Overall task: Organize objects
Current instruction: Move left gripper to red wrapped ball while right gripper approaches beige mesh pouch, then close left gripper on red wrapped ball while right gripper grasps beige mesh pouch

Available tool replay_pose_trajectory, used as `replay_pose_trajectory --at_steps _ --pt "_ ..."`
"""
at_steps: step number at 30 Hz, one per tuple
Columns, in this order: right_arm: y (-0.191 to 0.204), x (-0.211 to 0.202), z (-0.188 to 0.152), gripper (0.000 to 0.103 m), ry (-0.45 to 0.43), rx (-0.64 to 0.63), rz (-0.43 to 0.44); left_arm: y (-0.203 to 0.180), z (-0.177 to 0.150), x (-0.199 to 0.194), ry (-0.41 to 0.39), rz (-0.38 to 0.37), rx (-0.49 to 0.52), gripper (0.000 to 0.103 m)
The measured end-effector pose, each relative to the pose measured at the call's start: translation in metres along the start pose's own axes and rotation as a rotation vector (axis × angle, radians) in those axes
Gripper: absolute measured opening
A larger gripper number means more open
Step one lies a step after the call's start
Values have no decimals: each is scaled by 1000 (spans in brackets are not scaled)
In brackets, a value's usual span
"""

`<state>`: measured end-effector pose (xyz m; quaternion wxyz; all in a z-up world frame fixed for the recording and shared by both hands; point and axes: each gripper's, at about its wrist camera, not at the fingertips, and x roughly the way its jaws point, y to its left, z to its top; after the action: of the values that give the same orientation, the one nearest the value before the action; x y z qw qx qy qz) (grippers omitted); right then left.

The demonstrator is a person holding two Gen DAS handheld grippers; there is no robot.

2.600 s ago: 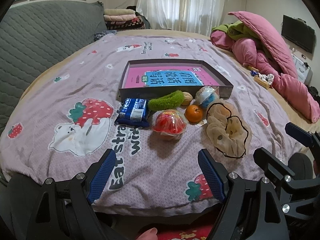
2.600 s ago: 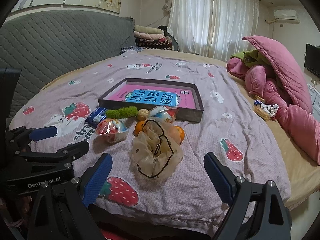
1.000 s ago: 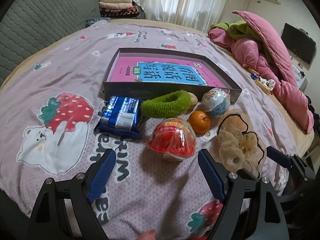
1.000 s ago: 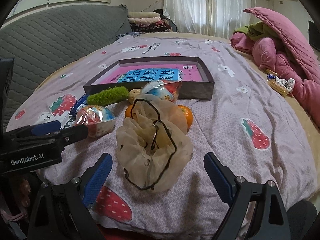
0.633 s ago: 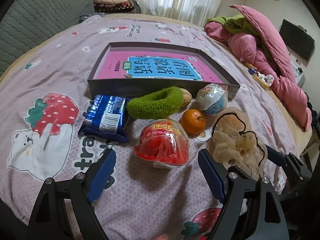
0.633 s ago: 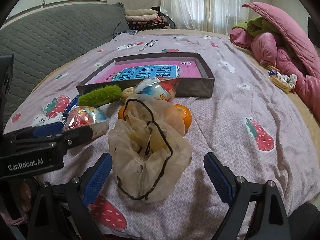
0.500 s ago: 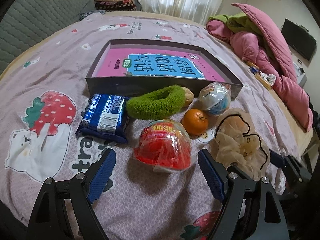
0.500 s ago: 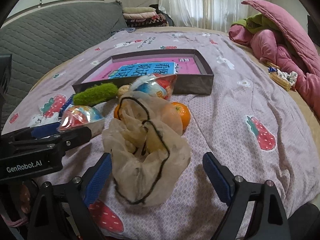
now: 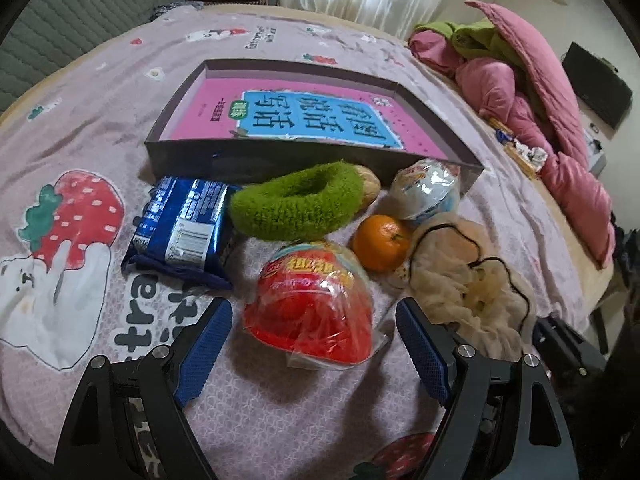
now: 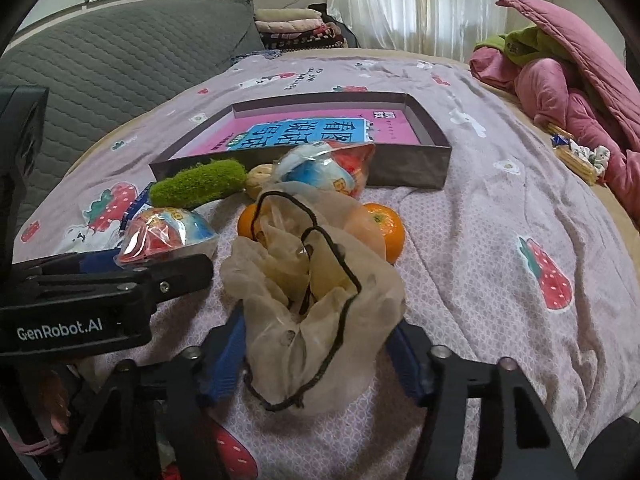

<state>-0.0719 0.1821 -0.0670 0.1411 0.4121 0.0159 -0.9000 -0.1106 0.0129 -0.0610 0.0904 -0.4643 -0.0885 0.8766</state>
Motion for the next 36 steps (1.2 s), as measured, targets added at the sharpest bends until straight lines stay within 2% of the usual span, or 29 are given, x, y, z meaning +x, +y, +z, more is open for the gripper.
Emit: replay_pose_trajectory --at_steps 5,7,9,11,12,20,25,36 --pt "1 1 -1 41 -15 -19 -5 -2 0 -4 -35 16 13 84" --pt "3 0 -1 38 -20 -27 -1 -2 0 -4 -35 11 8 82" --pt "3 0 -1 35 -22 -33 2 -1 1 -5 -35 9 5 77" --pt "4 -1 -2 34 -24 -37 5 0 2 -4 -35 13 4 63" --pt "3 -1 -3 33 -24 -36 6 0 2 -3 -32 13 4 60" --pt "0 -5 -3 20 -47 -28 18 -2 -1 -5 -40 -2 20 59" --pt "-1 -9 -3 17 -63 -20 32 -3 -4 -11 -51 -8 29 59" --pt "-3 -35 2 16 -161 -16 23 -11 -13 -39 -99 -6 64 59"
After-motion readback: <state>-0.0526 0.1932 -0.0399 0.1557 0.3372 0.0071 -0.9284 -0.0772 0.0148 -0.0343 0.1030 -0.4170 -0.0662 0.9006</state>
